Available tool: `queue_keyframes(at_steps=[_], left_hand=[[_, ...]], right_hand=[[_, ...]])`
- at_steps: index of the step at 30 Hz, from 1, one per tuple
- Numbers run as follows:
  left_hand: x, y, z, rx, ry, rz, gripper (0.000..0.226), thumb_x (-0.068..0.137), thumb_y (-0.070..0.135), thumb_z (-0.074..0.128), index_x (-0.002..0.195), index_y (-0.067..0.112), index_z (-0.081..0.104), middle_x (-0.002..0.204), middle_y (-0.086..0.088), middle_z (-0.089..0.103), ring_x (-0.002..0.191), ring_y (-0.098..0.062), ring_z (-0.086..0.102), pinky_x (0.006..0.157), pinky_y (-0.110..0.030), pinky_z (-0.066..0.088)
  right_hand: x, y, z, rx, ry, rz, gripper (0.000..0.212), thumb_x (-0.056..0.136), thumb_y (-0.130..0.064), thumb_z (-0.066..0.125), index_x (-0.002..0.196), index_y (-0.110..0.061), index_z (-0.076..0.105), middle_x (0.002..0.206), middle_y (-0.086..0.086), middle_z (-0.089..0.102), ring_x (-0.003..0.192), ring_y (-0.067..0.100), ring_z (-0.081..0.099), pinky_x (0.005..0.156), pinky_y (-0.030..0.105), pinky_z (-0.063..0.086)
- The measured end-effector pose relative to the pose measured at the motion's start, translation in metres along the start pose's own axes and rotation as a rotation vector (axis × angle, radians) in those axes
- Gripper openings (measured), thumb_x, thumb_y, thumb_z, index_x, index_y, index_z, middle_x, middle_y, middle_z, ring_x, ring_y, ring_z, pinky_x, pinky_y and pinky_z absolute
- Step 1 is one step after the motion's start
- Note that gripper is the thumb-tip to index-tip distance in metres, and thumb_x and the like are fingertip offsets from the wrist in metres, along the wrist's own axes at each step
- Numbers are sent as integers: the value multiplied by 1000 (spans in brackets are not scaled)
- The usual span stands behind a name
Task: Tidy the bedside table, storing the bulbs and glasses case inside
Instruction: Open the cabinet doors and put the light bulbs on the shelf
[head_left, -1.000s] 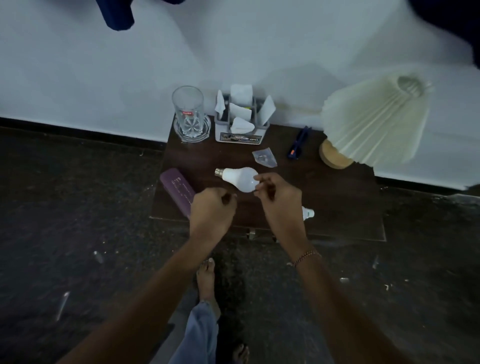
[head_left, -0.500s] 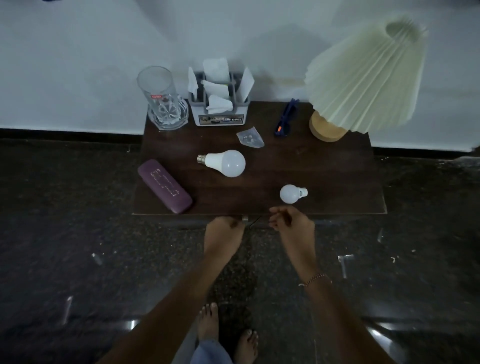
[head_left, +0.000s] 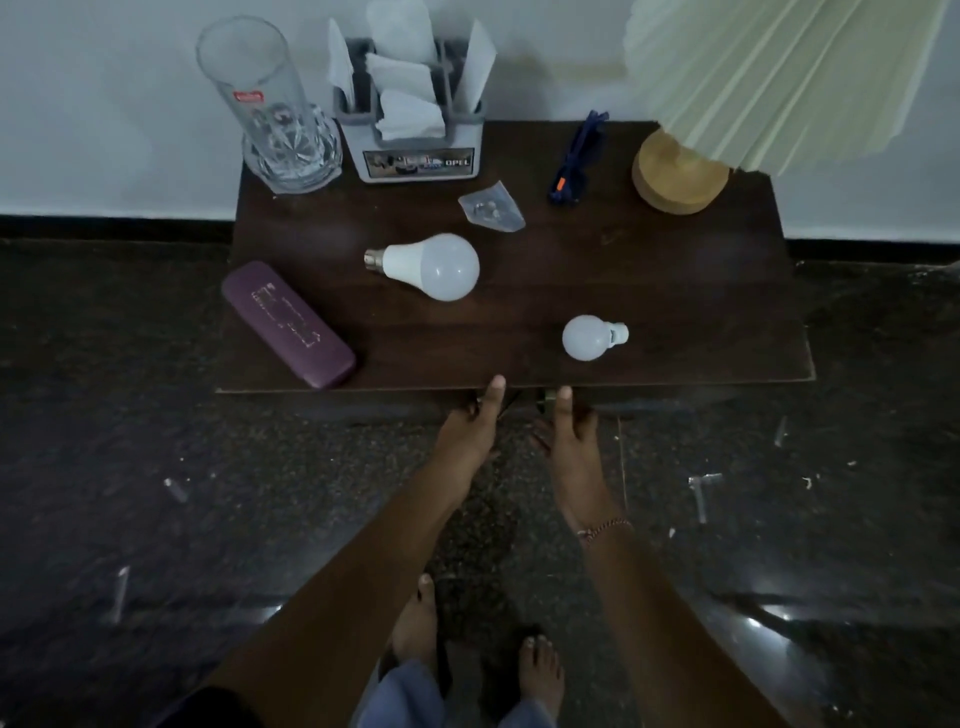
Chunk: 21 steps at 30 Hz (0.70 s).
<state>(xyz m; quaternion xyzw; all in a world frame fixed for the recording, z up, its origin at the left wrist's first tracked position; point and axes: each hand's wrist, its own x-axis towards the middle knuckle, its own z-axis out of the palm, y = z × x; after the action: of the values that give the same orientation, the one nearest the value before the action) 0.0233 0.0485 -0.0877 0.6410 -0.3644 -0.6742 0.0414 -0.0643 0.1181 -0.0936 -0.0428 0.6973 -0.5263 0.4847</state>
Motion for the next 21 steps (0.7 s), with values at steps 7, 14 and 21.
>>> queue_keyframes(at_steps=[7,14,21], left_hand=[[3,-13,-14,149,-37,-46,61,76,72,45,120,30,44,144,3,37,112,-13,45,80,-32,53],[-13,-46,-8,135,125,-165,108,49,91,44,137,30,41,148,-4,38,129,-28,43,97,-42,45],[-26,-87,-11,195,290,-148,67,73,64,58,121,17,57,123,-13,56,101,-31,62,90,-42,53]], right_hand=[[8,4,-8,-29,-79,80,62,88,-55,40,136,-31,8,149,4,31,129,25,44,100,46,46],[-6,4,-25,-121,-1,264,87,68,-65,64,134,-28,20,133,-3,42,112,19,49,76,38,53],[-13,26,-40,-206,114,291,62,82,-31,67,133,-10,37,99,8,59,83,18,63,40,21,51]])
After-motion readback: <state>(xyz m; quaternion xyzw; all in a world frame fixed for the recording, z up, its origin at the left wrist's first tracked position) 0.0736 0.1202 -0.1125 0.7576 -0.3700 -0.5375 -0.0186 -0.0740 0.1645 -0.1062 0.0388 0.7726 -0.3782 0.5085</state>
